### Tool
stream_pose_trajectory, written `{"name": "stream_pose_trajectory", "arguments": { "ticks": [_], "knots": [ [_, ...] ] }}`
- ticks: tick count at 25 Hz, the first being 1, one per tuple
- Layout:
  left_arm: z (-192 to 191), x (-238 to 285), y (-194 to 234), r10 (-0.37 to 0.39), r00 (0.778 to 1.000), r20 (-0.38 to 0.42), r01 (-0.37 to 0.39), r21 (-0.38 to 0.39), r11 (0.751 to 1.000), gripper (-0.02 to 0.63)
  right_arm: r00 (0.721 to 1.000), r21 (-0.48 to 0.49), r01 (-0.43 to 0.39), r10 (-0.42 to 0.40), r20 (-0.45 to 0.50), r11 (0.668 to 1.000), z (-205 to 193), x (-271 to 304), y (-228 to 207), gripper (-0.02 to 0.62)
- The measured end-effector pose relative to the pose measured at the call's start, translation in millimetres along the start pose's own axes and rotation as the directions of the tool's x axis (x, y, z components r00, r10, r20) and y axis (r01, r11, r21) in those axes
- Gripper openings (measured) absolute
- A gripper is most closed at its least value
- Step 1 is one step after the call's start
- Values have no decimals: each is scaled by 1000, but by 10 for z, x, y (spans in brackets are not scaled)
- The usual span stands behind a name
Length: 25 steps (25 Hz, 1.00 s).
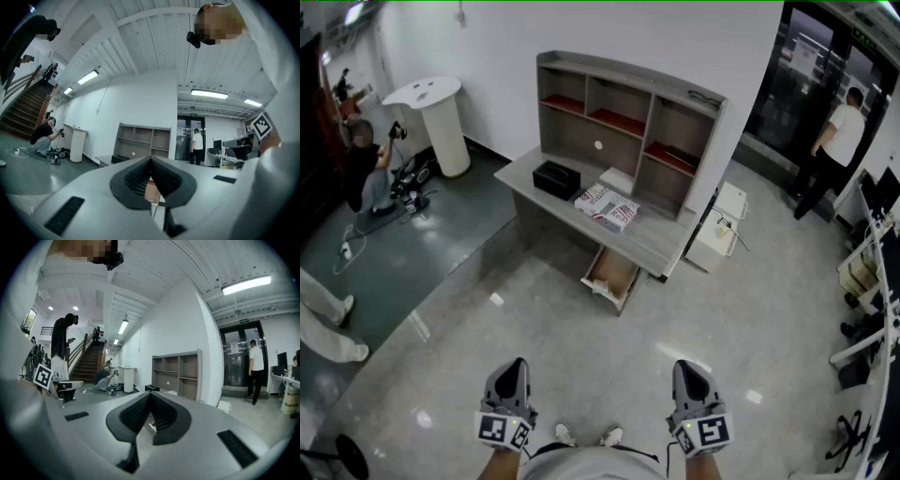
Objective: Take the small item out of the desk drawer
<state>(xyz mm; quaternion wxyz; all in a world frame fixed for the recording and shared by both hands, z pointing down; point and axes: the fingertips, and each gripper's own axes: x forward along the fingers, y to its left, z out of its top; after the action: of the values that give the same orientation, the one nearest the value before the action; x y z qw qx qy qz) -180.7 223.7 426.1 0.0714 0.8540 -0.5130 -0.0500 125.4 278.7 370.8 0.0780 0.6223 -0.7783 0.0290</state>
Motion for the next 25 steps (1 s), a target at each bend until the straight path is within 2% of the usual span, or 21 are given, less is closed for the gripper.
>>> {"name": "stream_pose_trajectory", "arguments": {
  "ticks": [8, 12, 19, 25],
  "knots": [
    [30, -27, 179, -30, 1000, -7, 30, -13, 999, 18, 1000, 9, 21, -21, -7, 1000, 28, 44, 202, 21],
    [-7, -56, 265, -56, 998, -12, 56, -26, 998, 18, 1000, 47, 2, -2, 12, 999, 52, 39, 372, 23],
    [-192, -75, 374, -114, 993, -23, 112, -60, 992, 18, 998, 28, 65, -65, -14, 997, -64, -96, 624, 23],
    [-413, 73, 345, -137, 989, -63, 133, -62, 989, 18, 994, 38, 103, -101, -46, 994, -198, -95, 519, 23]
  ]
}}
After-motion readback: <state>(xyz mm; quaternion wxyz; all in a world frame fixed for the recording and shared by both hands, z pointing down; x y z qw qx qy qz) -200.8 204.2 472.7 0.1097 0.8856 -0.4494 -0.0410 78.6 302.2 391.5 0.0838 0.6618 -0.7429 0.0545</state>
